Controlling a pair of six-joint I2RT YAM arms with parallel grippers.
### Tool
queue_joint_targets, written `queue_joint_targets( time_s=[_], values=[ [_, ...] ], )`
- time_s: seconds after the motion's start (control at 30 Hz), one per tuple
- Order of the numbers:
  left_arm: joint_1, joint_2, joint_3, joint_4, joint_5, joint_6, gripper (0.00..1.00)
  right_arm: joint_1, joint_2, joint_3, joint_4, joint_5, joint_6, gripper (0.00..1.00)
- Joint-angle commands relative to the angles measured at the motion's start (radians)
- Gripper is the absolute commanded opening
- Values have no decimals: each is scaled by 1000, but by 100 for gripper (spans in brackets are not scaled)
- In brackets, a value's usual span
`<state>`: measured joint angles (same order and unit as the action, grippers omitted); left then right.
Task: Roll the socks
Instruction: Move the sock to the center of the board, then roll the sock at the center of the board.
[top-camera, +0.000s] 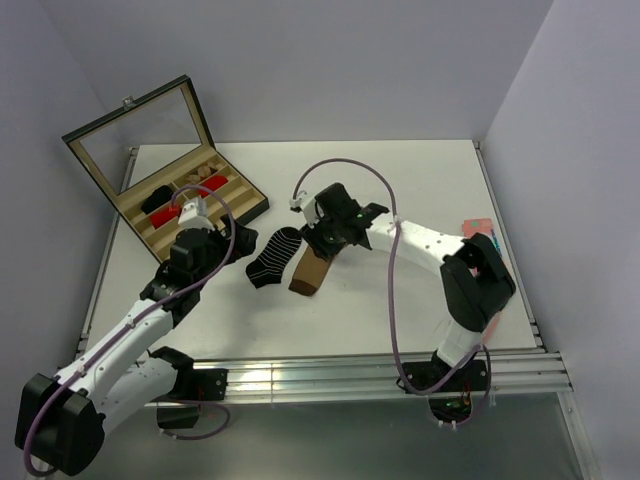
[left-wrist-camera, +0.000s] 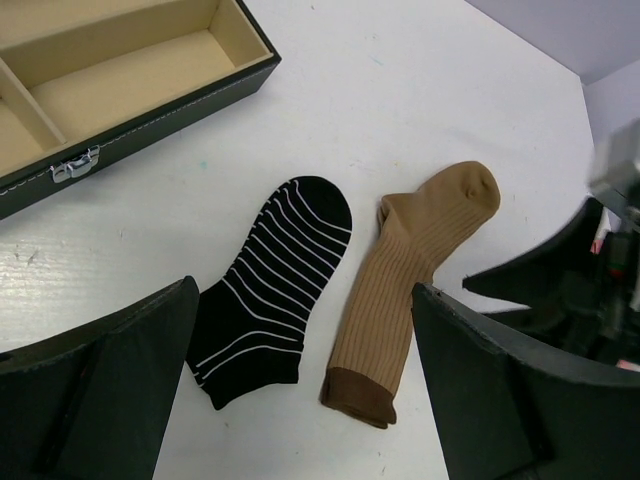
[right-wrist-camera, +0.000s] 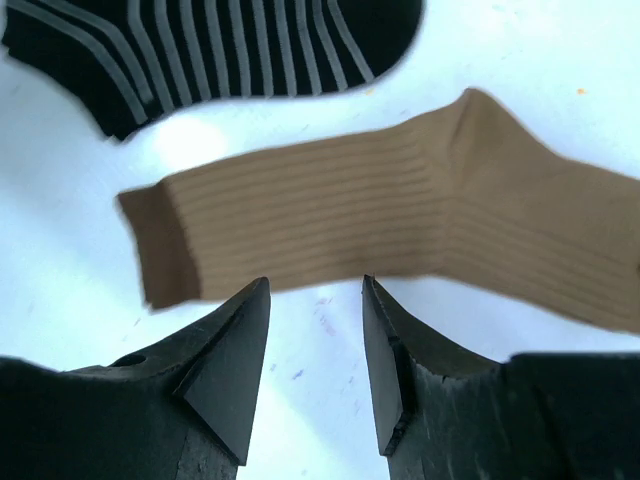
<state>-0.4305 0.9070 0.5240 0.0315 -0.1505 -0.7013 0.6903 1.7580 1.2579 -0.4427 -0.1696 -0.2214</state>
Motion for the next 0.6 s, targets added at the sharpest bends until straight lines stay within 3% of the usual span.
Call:
queue_joint_targets(
  time_s=[0.0,0.3,0.57],
  values=[
    [4,-30,39,1,-6,-3,95,40,-92,-79,38,-1,-16,50],
    [27,-42,97,-58,-21,-27,95,225,-101,-166,79,67,-30,49],
    [41,-59,123,-79,-14,-15,95,285,-54,-160,117,105,-15,47]
  ],
)
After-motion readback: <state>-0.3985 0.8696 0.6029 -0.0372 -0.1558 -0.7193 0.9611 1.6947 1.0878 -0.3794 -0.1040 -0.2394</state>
